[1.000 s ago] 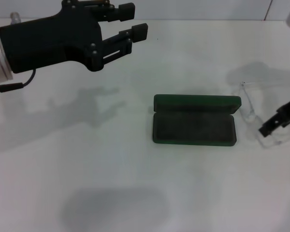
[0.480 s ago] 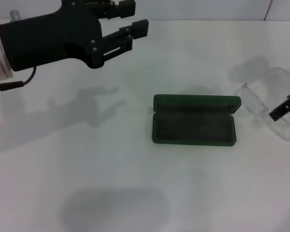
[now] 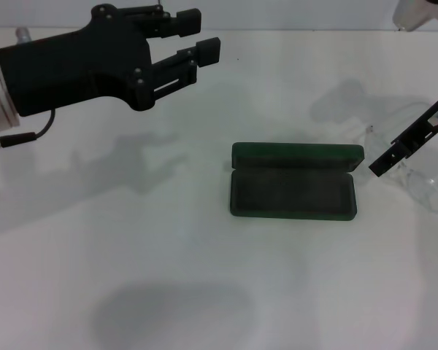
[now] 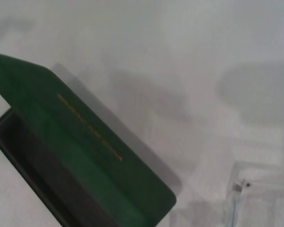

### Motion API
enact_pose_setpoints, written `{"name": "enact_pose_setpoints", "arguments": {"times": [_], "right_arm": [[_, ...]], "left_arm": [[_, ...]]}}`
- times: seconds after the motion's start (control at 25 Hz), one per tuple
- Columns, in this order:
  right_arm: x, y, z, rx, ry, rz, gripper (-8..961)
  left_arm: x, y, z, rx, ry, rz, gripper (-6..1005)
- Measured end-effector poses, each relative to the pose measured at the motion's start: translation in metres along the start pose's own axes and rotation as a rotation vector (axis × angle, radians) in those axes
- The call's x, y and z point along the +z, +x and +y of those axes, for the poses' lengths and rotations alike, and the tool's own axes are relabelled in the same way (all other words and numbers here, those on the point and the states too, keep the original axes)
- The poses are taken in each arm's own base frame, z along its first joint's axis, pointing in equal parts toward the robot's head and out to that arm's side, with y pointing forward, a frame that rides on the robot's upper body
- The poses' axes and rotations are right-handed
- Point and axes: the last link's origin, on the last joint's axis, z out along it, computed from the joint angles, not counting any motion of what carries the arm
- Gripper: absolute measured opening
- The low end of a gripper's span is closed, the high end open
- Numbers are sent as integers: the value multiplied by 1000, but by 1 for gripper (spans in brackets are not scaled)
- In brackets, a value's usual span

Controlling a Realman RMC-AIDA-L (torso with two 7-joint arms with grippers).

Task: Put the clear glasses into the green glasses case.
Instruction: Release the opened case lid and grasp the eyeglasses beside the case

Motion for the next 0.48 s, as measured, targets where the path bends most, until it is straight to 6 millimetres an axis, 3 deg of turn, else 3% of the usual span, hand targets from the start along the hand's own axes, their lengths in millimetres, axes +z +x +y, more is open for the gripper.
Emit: {"name": "enact_pose_setpoints", "arguments": {"times": [0.48], "right_arm": [[4,6,2,11,-6,29,621]], "left_arm": [[-1,-2,0,-6,4,2,398]]}}
